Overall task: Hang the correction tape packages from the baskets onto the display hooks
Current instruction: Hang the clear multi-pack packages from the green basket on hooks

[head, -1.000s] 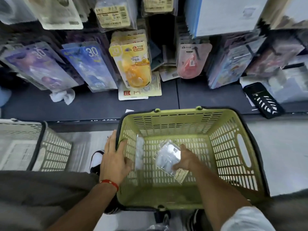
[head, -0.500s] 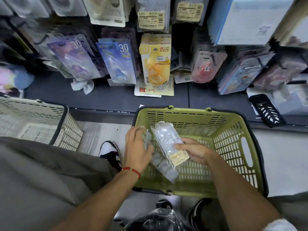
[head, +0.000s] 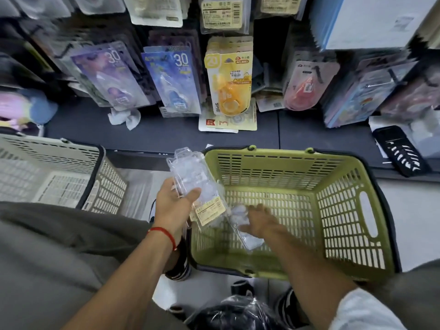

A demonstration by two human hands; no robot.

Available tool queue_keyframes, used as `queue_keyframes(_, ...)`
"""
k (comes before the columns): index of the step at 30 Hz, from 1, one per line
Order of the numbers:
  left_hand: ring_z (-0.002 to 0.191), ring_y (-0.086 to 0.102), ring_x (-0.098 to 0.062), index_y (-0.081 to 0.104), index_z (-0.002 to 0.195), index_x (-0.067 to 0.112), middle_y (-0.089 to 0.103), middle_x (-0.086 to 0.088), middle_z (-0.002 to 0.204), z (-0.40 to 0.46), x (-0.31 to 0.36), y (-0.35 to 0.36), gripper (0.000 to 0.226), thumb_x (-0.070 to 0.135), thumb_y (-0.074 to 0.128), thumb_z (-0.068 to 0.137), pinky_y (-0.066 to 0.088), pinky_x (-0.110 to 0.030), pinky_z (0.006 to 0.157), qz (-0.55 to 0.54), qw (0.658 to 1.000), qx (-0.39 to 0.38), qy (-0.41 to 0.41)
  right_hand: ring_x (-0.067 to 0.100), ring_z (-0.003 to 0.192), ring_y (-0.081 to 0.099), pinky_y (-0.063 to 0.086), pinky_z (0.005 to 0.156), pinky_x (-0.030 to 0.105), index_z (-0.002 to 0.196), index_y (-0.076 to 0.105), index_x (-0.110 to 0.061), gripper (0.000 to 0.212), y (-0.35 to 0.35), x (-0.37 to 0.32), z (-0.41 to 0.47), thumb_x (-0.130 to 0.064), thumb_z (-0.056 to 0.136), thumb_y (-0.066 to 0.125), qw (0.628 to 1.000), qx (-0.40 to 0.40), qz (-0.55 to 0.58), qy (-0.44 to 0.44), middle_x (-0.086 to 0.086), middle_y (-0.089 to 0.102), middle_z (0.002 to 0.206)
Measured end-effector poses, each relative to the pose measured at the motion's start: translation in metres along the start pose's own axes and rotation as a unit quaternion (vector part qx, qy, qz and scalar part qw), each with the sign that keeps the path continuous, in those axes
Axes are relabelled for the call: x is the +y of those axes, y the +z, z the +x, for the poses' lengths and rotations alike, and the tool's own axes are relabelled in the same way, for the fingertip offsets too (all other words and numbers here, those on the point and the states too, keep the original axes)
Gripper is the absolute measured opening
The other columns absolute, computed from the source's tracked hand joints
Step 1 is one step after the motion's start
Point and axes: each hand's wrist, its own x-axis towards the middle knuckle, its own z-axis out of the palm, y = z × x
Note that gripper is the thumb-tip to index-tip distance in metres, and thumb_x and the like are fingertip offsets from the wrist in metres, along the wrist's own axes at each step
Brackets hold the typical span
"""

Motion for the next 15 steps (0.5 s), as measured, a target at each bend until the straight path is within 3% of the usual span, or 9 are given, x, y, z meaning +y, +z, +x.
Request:
queue_keyframes(3,0.084,0.081,-0.024,0.067,0.117,0.021,0.082,-0.001,0.097,0.000,-0.005,-0.009,0.033,0.000,0.074,0.093,0.066,-0.041,0.064,-0.030,1.000,0.003,-0.004,0.042,0.146,0.035,0.036,0.117,0.048,0.161,0.013,-0.001,0.118,0.036,0.001,0.007,-0.062,0.084,0.078,0.989,-0.005,-0.146,-0.022,0.026,0.025,0.162)
queue_keyframes(6,0.076,0.080,-0.024,0.065,0.114,0.023,0.082,-0.002,0.095,0.000,-0.005,-0.011,0.029,0.003,0.074,0.094,0.059,-0.033,0.049,-0.030,0.999,0.006,-0.013,0.041,0.142,0.037,0.043,0.114,0.049,0.159,0.014,-0.001,0.113,0.040,-0.002,0.014,-0.045,0.083,0.084,0.985,0.026,-0.166,-0.031,0.023,0.028,0.158)
queue_keyframes(9,0.071,0.080,-0.024,0.063,0.104,0.029,0.081,0.003,0.091,0.003,-0.004,-0.008,0.028,0.004,0.073,0.095,0.058,-0.034,0.047,-0.019,1.000,0.012,-0.010,0.038,0.142,0.039,0.047,0.111,0.046,0.160,0.022,-0.009,0.099,0.024,0.005,0.010,-0.035,0.085,0.083,1.000,0.004,-0.018,0.006,0.018,0.032,0.156)
queue_keyframes(11,0.071,0.080,-0.021,0.062,0.101,0.034,0.081,0.008,0.089,0.004,-0.006,-0.006,0.030,0.005,0.070,0.094,0.059,-0.035,0.050,-0.018,1.000,0.013,-0.005,0.034,0.128,0.057,0.053,0.103,0.044,0.152,0.045,-0.010,0.064,0.003,0.017,0.005,-0.020,0.094,0.071,0.988,-0.010,0.153,0.023,0.018,0.051,0.146)
queue_keyframes(13,0.075,0.079,-0.016,0.061,0.101,0.037,0.080,0.012,0.091,0.003,-0.006,-0.003,0.033,0.005,0.068,0.095,0.062,-0.037,0.057,-0.014,1.000,0.004,0.003,0.032,0.104,0.071,0.061,0.092,0.050,0.131,0.062,-0.006,0.035,-0.021,0.031,-0.004,-0.003,0.096,0.057,0.922,-0.043,0.382,0.050,0.021,0.067,0.128)
queue_keyframes(15,0.079,0.079,-0.018,0.059,0.102,0.035,0.079,0.005,0.096,0.003,-0.005,0.001,0.033,0.004,0.066,0.095,0.063,-0.041,0.062,-0.013,1.000,0.002,0.008,0.038,0.102,0.075,0.063,0.085,0.058,0.127,0.061,-0.002,0.038,-0.043,0.040,-0.019,0.007,0.092,0.048,0.808,-0.096,0.581,0.031,0.026,0.070,0.125)
